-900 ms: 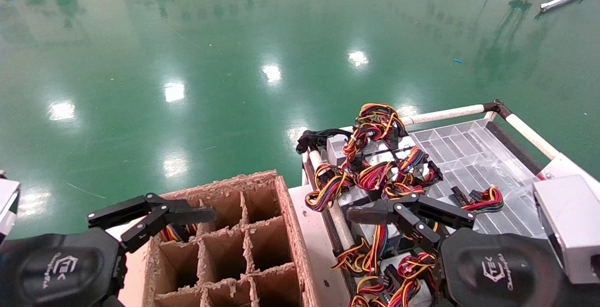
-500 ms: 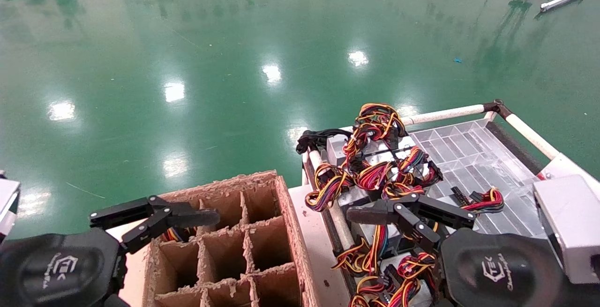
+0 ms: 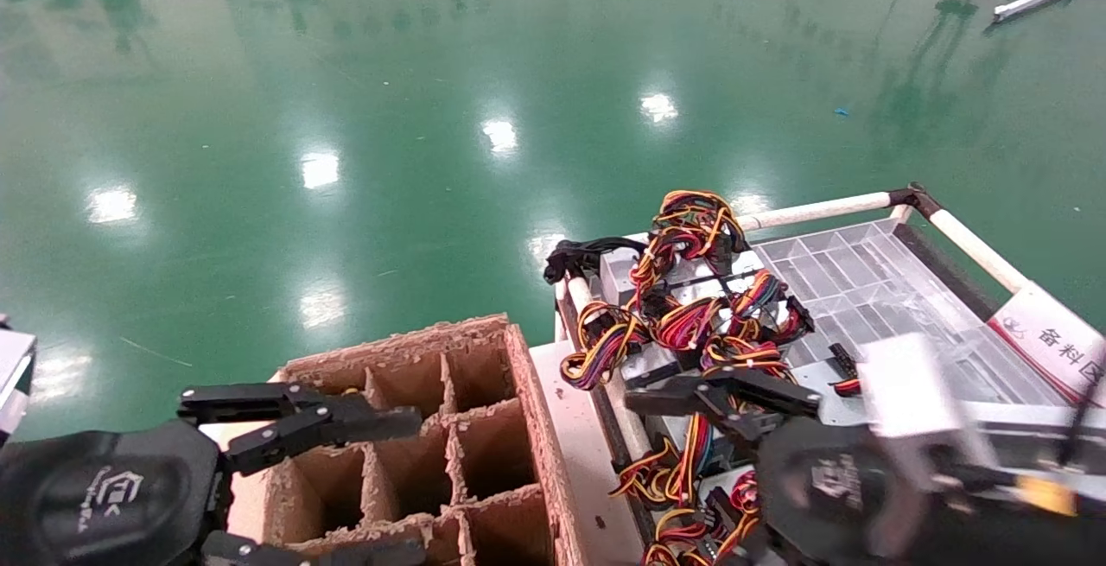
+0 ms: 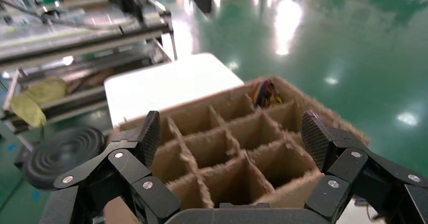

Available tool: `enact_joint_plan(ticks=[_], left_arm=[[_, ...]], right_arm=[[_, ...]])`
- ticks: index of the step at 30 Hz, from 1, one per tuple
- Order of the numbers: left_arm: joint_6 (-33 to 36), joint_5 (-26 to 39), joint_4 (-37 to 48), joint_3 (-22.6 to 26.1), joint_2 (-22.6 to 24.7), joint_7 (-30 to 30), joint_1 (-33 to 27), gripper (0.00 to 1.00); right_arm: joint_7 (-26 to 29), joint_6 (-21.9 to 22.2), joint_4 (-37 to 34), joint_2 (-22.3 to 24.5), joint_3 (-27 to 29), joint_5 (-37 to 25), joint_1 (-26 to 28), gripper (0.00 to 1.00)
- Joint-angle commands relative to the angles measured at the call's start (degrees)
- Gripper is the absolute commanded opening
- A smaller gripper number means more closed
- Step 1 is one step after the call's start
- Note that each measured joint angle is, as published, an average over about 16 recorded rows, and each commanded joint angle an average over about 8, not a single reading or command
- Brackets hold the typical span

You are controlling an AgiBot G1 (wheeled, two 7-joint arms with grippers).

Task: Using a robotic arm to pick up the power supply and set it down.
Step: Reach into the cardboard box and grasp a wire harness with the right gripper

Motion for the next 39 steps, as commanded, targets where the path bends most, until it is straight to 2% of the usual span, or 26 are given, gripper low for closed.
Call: enact_joint_plan(ticks=[1,9,24,26,27,32,34,35,39], left_arm=[[0.0,0.0,0.0,0.0,0.0,0.0,0.0,0.0],[0.0,-0.01,0.01,0.02,0.0,0.01,-0.01,0.0],[-0.01,-0.03,0.01,0.05,-0.01,0.02,-0.02,0.01],[-0.01,-0.03,0.01,0.05,-0.02,0.03,-0.02,0.1],[-0.01,-0.03,0.01,0.05,-0.02,0.03,-0.02,0.19],[-0.02,-0.04,0.01,0.06,-0.02,0.03,-0.02,0.81],[-0.02,-0.04,0.01,0.07,-0.02,0.03,-0.02,0.97],[-0.02,-0.04,0.01,0.07,-0.02,0.03,-0.02,1.0],[-0.02,-0.05,0.01,0.07,-0.03,0.04,-0.02,1.0]], right_arm=[[0.38,0.62,-0.75,-1.27,-1.39,-2.75,1.52,1.0],[-4.55,1.66,-12.73,-12.69,-6.97,-11.28,8.14,1.0],[-24.85,6.16,-40.59,-32.05,-9.88,-16.22,15.4,1.0],[-27.14,7.08,-43.9,-34.2,-10.0,-16.41,16.3,1.0],[-28.2,7.6,-45.42,-35.17,-10.07,-16.42,16.68,1.0],[-31.37,11.21,-49.49,-37.97,-11.1,-15.36,17.52,1.0],[-31.55,13.42,-49.15,-38.39,-12.16,-14.49,17.35,1.0],[-31.41,14.7,-48.57,-38.52,-12.9,-13.95,17.16,1.0],[-29.78,20.21,-44.71,-38.8,-16.97,-11.43,16.16,1.0]])
